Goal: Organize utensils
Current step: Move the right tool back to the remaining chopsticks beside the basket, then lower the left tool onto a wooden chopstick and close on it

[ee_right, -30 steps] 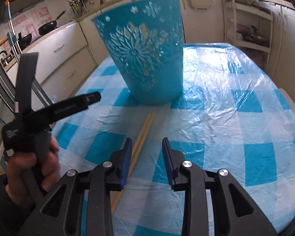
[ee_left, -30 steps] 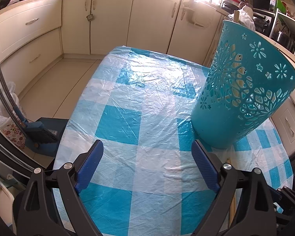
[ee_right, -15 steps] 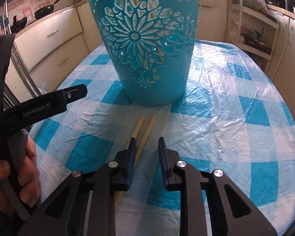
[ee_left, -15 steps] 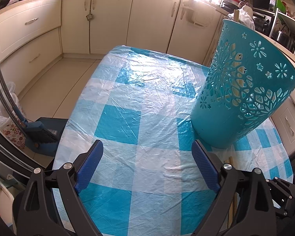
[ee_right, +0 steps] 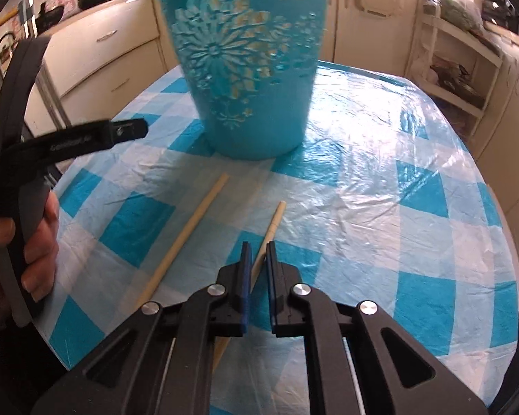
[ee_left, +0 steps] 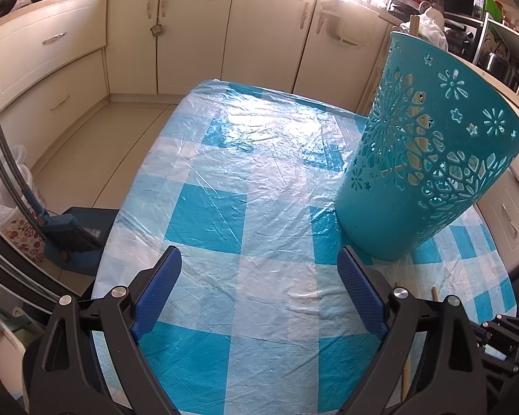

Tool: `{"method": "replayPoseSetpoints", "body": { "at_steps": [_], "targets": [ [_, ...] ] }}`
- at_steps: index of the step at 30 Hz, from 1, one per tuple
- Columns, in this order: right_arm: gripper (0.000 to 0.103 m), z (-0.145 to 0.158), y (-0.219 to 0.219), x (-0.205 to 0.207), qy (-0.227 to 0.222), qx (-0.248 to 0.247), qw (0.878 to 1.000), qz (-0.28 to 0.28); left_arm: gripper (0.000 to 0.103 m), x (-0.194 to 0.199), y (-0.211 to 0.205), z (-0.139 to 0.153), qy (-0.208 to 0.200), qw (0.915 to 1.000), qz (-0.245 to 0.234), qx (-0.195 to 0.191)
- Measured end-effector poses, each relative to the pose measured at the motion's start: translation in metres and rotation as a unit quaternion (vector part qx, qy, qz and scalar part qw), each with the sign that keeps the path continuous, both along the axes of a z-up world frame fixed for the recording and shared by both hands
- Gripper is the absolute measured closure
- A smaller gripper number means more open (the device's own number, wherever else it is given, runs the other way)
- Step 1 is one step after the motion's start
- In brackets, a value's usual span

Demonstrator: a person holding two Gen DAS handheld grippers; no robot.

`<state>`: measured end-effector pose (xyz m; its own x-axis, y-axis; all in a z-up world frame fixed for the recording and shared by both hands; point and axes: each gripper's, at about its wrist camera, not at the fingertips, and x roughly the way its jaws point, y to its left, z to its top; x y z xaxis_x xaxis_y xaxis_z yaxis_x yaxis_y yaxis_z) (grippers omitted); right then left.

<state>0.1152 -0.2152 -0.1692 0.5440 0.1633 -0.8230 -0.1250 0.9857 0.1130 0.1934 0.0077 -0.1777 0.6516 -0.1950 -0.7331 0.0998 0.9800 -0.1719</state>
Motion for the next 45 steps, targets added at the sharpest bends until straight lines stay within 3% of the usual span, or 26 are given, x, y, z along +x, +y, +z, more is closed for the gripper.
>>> {"method": "replayPoseSetpoints", "body": {
  "at_steps": [3,6,10,15,19,23,25,27,29,31,33,35,37,40,45],
  "targets": [
    [0.094,-0.001,-0.001,0.003,-0.005,0.008,1.0,-0.007,0.015,-0.007,-0.008,0.004,-0.004,0.9998,-0.017,0.006],
    [0.094,-0.001,-0.001,0.003,-0.014,0.012,1.0,-0.006,0.015,-0.023,-0.026,0.006,0.012,0.9979,-0.064,-0.009],
    [0.096,-0.001,-0.008,0.002,-0.022,0.016,1.0,-0.012,0.015,-0.04,-0.067,0.008,0.009,0.9914,-0.125,0.037],
    [0.096,-0.003,-0.026,0.002,-0.022,0.044,0.998,-0.03,0.017,-0.043,-0.093,0.003,0.024,0.9865,-0.146,0.07],
    [0.094,-0.002,-0.027,0.001,-0.024,0.056,0.998,-0.03,0.038,-0.037,-0.098,-0.007,0.056,0.9842,-0.147,0.081],
    [0.092,-0.003,-0.03,0.002,-0.025,0.07,0.997,-0.029,0.058,-0.039,-0.101,-0.005,0.048,0.9831,-0.151,0.093],
    [0.091,-0.002,-0.03,0.002,-0.024,0.073,0.997,-0.029,0.083,-0.036,-0.1,-0.004,0.049,0.9827,-0.154,0.09],
    [0.09,-0.002,-0.028,0.002,-0.024,0.072,0.997,-0.027,0.093,-0.033,-0.099,-0.004,0.055,0.9831,-0.154,0.081],
    [0.083,-0.001,-0.024,0.004,-0.018,0.075,0.997,-0.019,0.095,-0.031,-0.096,-0.003,0.061,0.9842,-0.152,0.068],
    [0.068,0.001,-0.017,0.006,-0.013,0.069,0.998,-0.005,0.097,-0.03,-0.09,-0.003,0.067,0.9841,-0.153,0.062],
    [0.067,0.001,-0.009,0.008,-0.015,0.05,0.999,0.01,0.097,-0.028,-0.088,-0.003,0.075,0.9832,-0.157,0.054],
    [0.071,0.001,-0.006,0.011,-0.014,0.046,0.999,0.017,0.097,-0.026,-0.084,-0.002,0.08,0.9835,-0.152,0.055],
    [0.086,0.0,-0.007,0.013,-0.01,0.044,0.999,0.019,0.097,-0.024,-0.08,-0.001,0.085,0.984,-0.149,0.05],
    [0.093,-0.001,-0.011,0.012,-0.012,0.04,0.999,0.018,0.096,-0.022,-0.081,-0.001,0.086,0.9836,-0.147,0.059],
    [0.094,0.0,-0.01,0.011,-0.016,0.033,0.999,0.017,0.096,-0.022,-0.093,-0.002,0.067,0.9828,-0.147,0.089]
  ]
}}
